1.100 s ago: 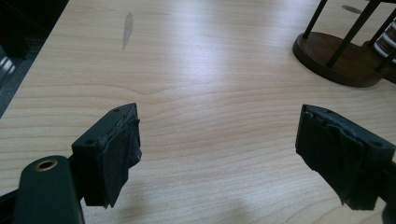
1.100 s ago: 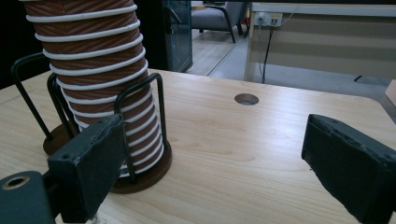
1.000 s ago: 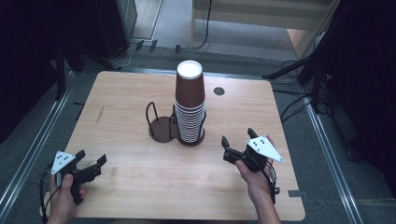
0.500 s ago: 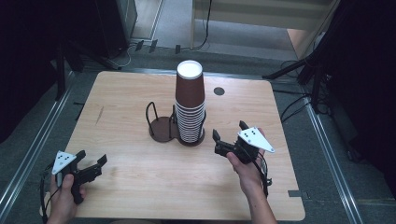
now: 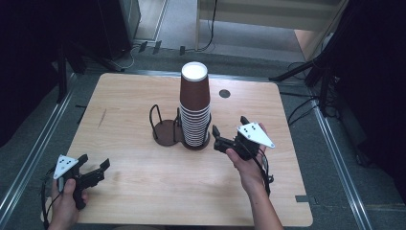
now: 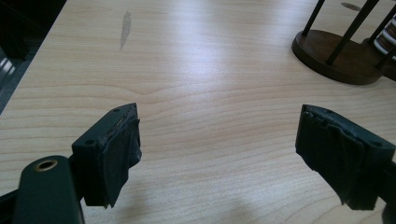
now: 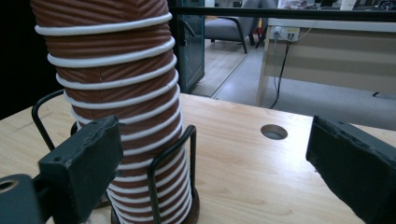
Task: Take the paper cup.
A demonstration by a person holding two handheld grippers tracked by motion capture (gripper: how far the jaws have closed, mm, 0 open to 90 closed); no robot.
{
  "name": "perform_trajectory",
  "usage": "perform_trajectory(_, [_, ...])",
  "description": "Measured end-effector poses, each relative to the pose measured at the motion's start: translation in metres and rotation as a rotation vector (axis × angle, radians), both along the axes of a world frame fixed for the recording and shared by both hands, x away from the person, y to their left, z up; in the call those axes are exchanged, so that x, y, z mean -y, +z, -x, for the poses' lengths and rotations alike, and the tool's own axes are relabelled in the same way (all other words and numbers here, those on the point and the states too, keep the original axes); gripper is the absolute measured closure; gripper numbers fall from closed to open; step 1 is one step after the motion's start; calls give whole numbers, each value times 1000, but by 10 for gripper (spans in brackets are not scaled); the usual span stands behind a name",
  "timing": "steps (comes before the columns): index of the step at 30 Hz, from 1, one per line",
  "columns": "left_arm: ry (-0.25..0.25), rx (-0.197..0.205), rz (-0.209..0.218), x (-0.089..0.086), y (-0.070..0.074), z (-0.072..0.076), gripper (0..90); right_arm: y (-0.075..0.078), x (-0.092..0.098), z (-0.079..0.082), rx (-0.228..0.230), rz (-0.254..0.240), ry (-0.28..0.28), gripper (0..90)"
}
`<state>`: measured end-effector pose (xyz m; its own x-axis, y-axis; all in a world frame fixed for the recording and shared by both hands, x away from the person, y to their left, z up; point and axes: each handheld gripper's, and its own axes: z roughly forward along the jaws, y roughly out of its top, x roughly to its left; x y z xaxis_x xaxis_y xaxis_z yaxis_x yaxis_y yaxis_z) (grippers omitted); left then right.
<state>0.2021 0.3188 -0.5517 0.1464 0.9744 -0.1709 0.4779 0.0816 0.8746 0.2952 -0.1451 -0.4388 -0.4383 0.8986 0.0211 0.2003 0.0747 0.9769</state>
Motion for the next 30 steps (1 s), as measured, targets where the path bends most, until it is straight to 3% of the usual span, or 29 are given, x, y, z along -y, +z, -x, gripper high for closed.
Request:
perform_trajectory(13, [-9, 3, -13, 1, 0, 0, 145, 9, -20, -10, 13, -16, -2, 4])
perform_trajectory(30, [-13, 2, -19, 1, 0, 0, 145, 24, -43, -16, 41, -50, 46, 0])
